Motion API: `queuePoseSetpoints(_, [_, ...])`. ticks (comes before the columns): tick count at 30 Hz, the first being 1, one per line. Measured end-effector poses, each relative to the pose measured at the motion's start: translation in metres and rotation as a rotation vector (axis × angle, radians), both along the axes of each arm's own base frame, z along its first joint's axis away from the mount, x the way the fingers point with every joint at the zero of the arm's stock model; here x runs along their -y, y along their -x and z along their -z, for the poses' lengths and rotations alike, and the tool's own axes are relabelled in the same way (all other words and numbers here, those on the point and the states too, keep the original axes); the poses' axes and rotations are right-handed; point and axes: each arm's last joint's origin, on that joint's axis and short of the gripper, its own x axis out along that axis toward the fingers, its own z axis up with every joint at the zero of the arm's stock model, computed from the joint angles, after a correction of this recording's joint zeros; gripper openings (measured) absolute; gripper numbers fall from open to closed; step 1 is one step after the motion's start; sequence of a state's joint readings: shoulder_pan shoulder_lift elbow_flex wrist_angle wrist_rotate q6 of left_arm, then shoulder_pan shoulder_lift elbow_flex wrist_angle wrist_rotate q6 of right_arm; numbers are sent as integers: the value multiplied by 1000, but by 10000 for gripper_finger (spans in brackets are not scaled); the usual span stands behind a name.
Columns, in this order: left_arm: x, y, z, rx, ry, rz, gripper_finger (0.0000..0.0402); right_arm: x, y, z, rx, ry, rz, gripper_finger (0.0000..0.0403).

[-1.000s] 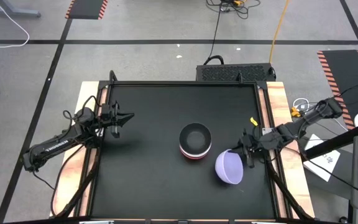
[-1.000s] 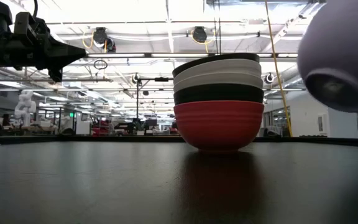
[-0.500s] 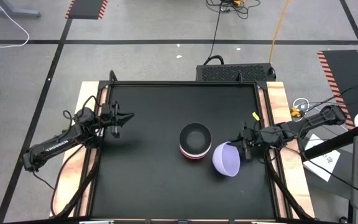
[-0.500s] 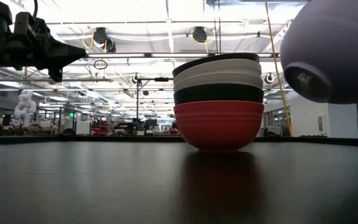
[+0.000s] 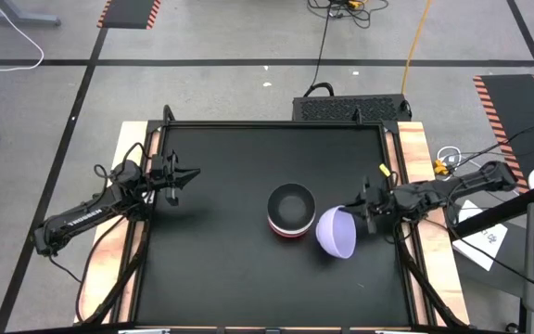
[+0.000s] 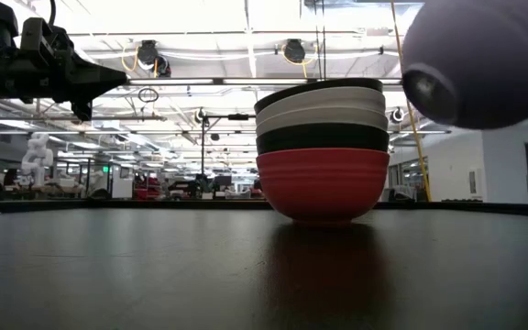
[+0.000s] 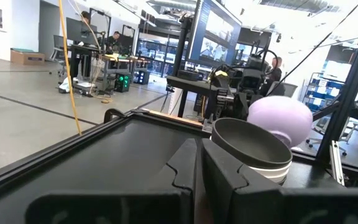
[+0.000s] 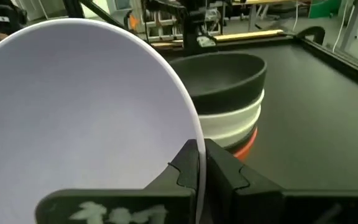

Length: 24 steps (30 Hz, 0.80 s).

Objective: Nest bowls inside each other
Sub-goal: Stack the purple bowl on top of the black bowl

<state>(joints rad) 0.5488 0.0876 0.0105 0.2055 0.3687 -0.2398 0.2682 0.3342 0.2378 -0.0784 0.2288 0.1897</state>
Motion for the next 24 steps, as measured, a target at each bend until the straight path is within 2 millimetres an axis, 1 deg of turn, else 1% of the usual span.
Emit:
queuePoseSetpoints(11, [0,0,0,-4,3,0,26,1,2,-40,111,62,-36,4])
queuePoseSetpoints(17, [0,0,2,-25,0,-2,26,2,3,-52,146,107,-31,4])
queuePoseSetpoints(24, [0,0,2,-24,-5,-3,26,12,2,-63,161,126,58,4])
